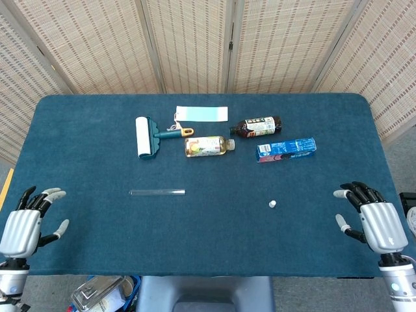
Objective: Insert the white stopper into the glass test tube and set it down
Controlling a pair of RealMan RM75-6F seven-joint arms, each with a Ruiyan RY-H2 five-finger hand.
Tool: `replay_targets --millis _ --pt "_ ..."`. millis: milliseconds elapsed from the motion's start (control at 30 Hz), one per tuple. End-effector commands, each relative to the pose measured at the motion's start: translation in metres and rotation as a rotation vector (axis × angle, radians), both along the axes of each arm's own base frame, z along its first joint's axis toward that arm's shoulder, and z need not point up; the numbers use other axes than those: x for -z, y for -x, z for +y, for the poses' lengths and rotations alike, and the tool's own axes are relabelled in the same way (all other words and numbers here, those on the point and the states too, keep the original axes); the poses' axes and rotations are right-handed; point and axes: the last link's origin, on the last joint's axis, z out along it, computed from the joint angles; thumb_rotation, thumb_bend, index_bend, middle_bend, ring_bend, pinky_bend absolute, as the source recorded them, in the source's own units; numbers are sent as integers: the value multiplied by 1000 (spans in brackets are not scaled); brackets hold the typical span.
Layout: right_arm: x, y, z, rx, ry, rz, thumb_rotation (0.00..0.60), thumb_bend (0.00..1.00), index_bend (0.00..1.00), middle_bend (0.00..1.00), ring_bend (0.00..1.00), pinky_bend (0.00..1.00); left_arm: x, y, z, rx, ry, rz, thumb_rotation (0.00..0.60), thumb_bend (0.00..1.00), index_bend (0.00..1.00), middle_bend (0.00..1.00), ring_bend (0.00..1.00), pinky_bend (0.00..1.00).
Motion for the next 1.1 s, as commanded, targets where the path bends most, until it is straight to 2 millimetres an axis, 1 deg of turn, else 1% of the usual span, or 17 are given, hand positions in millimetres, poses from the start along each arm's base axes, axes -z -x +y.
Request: replay_targets --millis 33,133,267,367,433,500,567,600,633,700,767,800,833,867,900,933,1100 --pt "-2 -5 -5 -22 -3 12 600 314 329 239 151 232 1 -17 26 60 16 23 600 272 276 244 270 93" --pt "-3 -8 -10 -39 -12 18 600 314 329 239 151 227 10 -34 52 100 48 42 600 272 313 244 264 93" --pt "-4 -13 -15 -59 -23 20 600 313 329 239 152 218 30 -58 85 136 93 75 600 273 388 244 248 80" --pt "-3 -13 -16 -63 -31 18 600 314 329 239 152 206 47 -73 102 136 140 90 600 278 461 244 177 23" --pt "-4 -13 -16 -60 -34 18 600 314 329 239 152 202 58 -81 111 133 168 90 600 279 484 244 156 1" --pt "-4 -12 -16 -56 -36 19 600 313 329 239 152 202 70 -89 119 131 206 95 600 279 479 244 162 0" --pt "-4 -11 -15 -51 -38 20 600 313 329 239 152 202 81 -96 128 128 227 102 600 279 471 280 231 23" --pt "-5 -10 -15 -49 -38 20 600 314 329 239 152 202 86 -98 132 126 239 108 600 279 469 326 286 66" --pt "-5 -10 -15 -47 -39 20 600 314 329 239 151 202 91 -101 136 125 249 118 600 279 468 412 367 156" --pt "-5 -8 -14 -42 -41 21 600 313 329 239 151 202 102 -107 144 130 265 143 600 279 467 618 547 424" --pt "-5 -7 -14 -37 -43 21 600 314 329 239 152 202 113 -111 150 128 283 166 600 279 457 824 772 701" --pt "-5 -6 -13 -34 -43 21 600 314 329 239 152 202 118 -113 152 132 284 182 600 278 452 885 853 794" --pt "-5 -5 -13 -32 -44 21 600 314 329 239 152 202 122 -114 154 134 288 196 600 278 450 919 896 854" --pt "-5 -4 -13 -29 -45 20 600 314 329 239 152 202 129 -116 155 136 296 208 600 278 450 969 958 946" --pt "-5 -4 -14 -28 -45 20 600 314 329 239 152 202 133 -117 155 132 306 218 600 277 452 991 986 990" --pt "-5 -3 -14 -27 -45 20 600 313 329 239 152 202 137 -117 156 129 316 229 600 277 454 998 997 1000" --pt "-5 0 -15 -17 -53 20 600 314 329 239 152 202 157 -118 157 98 361 277 600 277 451 1000 1000 1000"
